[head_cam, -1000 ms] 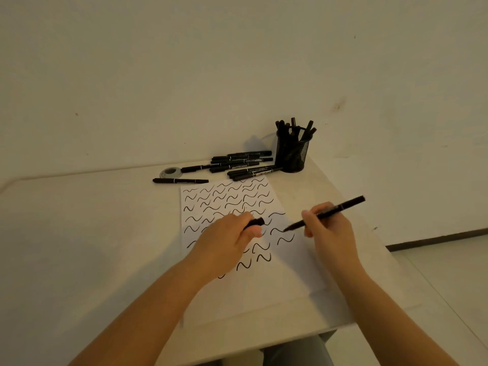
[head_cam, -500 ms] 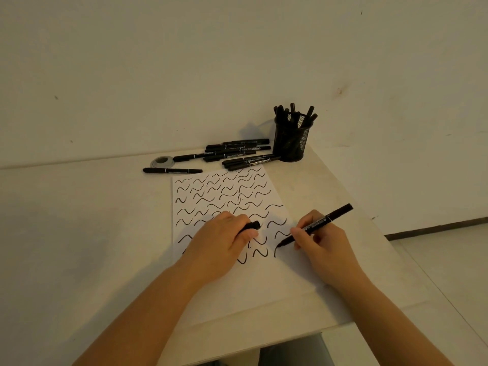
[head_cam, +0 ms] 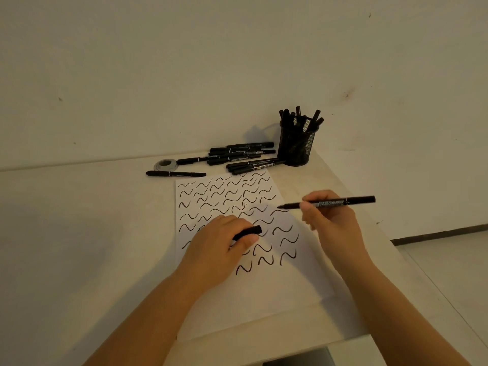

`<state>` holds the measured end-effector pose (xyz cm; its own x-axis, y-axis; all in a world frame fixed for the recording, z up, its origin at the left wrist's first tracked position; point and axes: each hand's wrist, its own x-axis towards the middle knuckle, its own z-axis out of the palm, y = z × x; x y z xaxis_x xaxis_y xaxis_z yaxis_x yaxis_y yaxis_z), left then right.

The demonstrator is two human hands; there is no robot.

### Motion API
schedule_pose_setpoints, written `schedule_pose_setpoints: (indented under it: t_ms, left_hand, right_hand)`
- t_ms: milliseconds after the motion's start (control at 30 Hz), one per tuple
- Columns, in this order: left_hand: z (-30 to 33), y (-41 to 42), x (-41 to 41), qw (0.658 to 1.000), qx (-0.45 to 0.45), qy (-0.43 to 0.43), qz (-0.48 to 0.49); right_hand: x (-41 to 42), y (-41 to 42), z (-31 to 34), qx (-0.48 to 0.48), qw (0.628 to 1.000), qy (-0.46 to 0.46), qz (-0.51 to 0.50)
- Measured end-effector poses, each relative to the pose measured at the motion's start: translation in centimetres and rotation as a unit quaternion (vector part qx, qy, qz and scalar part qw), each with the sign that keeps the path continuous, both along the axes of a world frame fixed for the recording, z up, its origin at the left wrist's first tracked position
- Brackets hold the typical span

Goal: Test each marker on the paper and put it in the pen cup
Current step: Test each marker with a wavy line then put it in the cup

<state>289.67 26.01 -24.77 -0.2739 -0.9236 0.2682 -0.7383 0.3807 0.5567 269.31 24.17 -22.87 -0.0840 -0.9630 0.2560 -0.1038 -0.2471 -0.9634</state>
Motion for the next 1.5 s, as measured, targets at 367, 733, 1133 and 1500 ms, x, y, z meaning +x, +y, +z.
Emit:
schedule_pose_setpoints:
  t_ms: [367,733,1133,1500]
  left_hand:
    - [0.3,-0.1,0.9,0.997,0.002,0.058,0.049]
    - [0.5,0.2,0.6,0.999,0.006,0.021,0.041]
    - [0.8,0.5,0.3,0.998,-0.001,0.035,0.042]
    - [0.8,0.7,0.0,0.986,0.072,0.148,0.028]
  right_hand:
    - [2.4,-3.3,-0.7,0.082,0.969,-0.211,0.103]
    - [2.8,-2.9,-1.1,0.078,0.972,-0.171,0.140]
    - [3.2,-2.1,-0.8,0.083,0.976,-0.109,0.170]
    - [3.7,-1.5,-0.4,0.059,0.960,-0.072,0.263]
